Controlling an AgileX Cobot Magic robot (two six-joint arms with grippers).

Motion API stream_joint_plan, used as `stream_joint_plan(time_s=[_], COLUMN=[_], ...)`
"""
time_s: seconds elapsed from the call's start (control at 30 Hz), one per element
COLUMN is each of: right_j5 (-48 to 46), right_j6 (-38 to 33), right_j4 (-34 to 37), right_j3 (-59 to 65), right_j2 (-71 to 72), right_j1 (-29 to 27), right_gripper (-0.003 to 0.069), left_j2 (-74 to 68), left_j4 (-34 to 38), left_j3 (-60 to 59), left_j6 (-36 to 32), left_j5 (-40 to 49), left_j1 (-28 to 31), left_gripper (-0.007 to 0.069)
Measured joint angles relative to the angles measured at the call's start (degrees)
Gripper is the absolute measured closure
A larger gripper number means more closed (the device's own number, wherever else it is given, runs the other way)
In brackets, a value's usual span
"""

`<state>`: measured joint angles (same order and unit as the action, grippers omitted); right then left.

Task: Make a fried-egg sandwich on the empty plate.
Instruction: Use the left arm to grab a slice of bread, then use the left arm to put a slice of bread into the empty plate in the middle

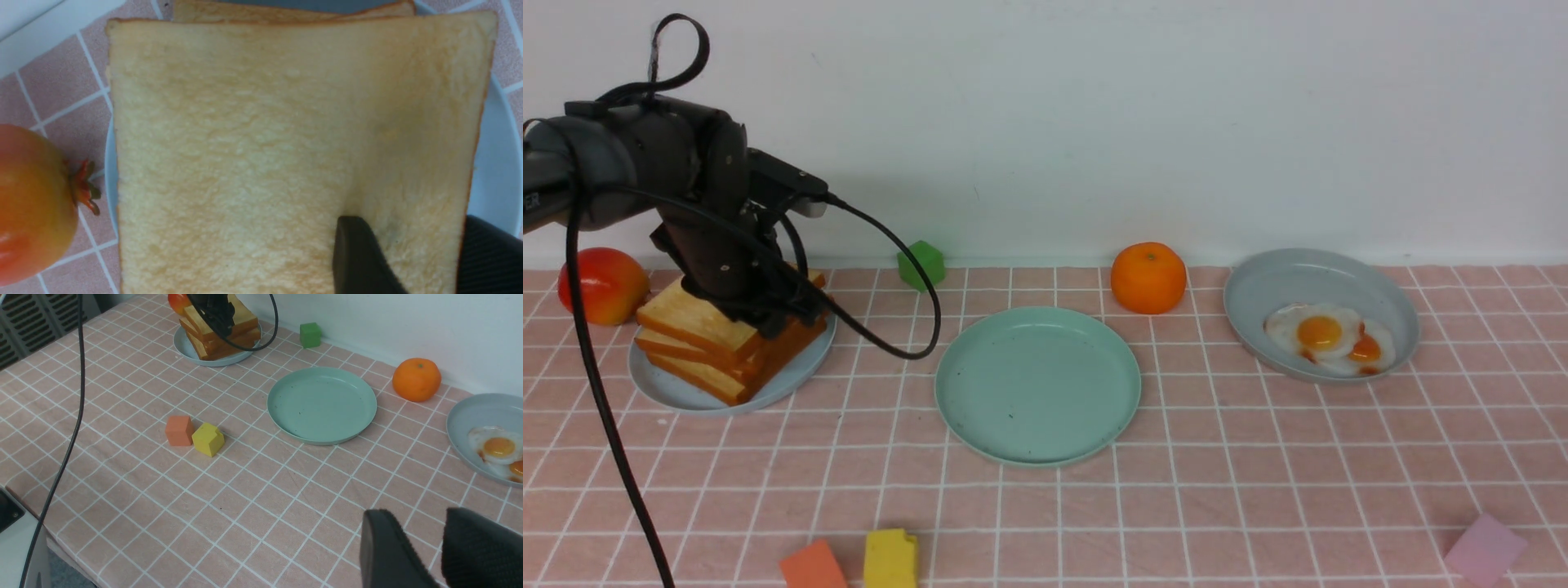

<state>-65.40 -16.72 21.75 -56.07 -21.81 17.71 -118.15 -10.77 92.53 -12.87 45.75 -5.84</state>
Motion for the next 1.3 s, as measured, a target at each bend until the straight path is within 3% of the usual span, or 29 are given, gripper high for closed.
stream_joint_plan(time_s=[0.23, 0.63, 0.8, 1.0, 1.3], right_j5=[-0.1, -0.1, -0.1, 0.0, -0.2], right_j6=[0.1, 0.1, 0.1, 0.1, 0.1], right_j4=[-0.1, -0.1, -0.5, -1.5, -1.6], right_j3=[0.0, 0.0, 0.0, 0.0, 0.0], right_j2=[0.0, 0.0, 0.0, 0.0, 0.0], right_j1=[0.0, 0.0, 0.0, 0.0, 0.0], right_gripper=[0.0421, 0.0421, 0.0421, 0.0421, 0.0421], left_j2=[0.0, 12.3, 15.1, 7.2, -0.7], left_j4=[1.4, 2.0, 5.2, 9.3, 7.9], left_j3=[0.0, -0.1, 0.0, -0.1, -0.1], left_j6=[0.0, 2.6, 2.3, 0.8, 1.3], left_j5=[0.3, 0.1, 0.9, 1.2, -4.0], left_j1=[0.0, -3.0, -12.2, -23.3, -27.8], left_gripper=[0.0575, 0.0576, 0.0576, 0.0576, 0.0576])
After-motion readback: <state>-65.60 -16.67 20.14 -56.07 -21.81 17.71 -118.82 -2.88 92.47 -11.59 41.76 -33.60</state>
